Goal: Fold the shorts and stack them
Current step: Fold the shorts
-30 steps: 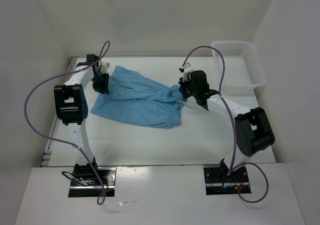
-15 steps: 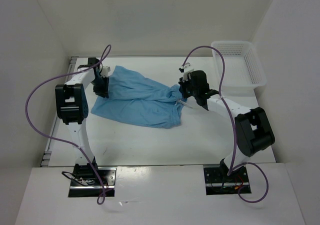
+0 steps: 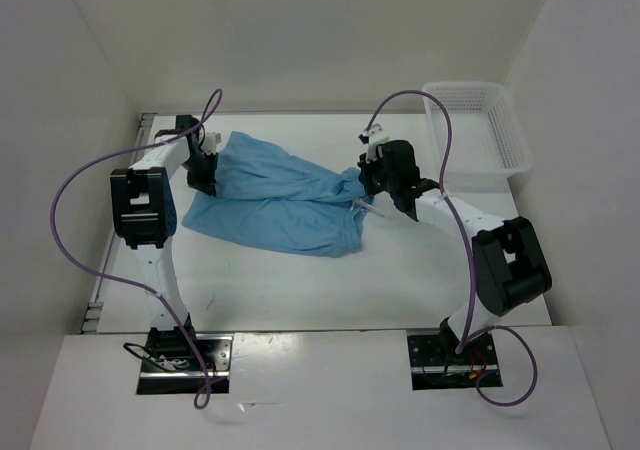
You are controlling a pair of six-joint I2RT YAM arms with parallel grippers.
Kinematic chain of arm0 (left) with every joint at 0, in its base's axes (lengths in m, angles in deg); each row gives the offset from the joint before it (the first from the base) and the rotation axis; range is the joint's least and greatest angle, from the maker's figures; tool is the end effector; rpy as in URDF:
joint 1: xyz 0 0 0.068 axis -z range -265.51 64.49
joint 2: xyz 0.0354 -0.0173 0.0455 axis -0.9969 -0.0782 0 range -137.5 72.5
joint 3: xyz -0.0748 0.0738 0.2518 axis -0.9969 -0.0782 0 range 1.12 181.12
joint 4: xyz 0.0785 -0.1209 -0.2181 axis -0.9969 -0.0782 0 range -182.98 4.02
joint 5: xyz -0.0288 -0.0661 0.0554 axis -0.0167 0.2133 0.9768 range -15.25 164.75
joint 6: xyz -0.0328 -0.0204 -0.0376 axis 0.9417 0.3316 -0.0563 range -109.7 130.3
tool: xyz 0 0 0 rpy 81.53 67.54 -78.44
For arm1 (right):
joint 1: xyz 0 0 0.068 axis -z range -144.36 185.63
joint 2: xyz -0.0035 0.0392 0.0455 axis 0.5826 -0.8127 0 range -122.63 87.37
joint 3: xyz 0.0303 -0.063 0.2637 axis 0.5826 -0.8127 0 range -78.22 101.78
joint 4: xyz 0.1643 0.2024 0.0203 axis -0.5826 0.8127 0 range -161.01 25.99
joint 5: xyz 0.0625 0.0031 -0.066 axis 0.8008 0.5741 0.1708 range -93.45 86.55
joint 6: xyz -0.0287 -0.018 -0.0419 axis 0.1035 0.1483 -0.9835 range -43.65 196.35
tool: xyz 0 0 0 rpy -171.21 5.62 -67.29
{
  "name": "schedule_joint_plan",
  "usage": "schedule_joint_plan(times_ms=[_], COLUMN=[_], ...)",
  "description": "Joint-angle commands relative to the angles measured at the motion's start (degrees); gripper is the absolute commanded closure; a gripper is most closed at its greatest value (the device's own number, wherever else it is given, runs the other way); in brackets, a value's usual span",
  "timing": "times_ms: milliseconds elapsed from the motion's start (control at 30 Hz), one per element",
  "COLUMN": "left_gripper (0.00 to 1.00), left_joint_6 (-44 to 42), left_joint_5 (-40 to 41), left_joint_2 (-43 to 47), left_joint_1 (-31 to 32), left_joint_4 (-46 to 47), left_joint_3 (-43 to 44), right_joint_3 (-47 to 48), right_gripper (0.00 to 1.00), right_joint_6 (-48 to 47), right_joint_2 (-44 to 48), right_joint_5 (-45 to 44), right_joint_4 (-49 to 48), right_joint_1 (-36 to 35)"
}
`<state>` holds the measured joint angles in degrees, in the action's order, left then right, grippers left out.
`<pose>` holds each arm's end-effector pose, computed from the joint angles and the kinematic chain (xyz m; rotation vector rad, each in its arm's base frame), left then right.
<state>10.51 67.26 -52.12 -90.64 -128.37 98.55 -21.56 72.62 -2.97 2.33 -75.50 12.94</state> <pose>0.4520 0.0359 0.1698 -0.0964 2.7745 -0.1601 0.3256 0.1399 0.2382 -0.5382 2.0216 0.3063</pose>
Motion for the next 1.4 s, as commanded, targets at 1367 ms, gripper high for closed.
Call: schedule_joint_plan(times_ms=[1367], left_gripper=[1.0], left_joint_6=[-0.21], left_joint_5=[-4.74], left_joint_2=[18.78], left_joint_1=[-1.47], left_joint_4=[-2.7], left_joint_3=[6.36], right_joint_3=[0.38], right_gripper=[1.0], right_joint_6=[-3.21], right_joint_2=[9.04], right_joint_5=[3.09], right_joint_4=[2.55], right_joint_1=[1.08])
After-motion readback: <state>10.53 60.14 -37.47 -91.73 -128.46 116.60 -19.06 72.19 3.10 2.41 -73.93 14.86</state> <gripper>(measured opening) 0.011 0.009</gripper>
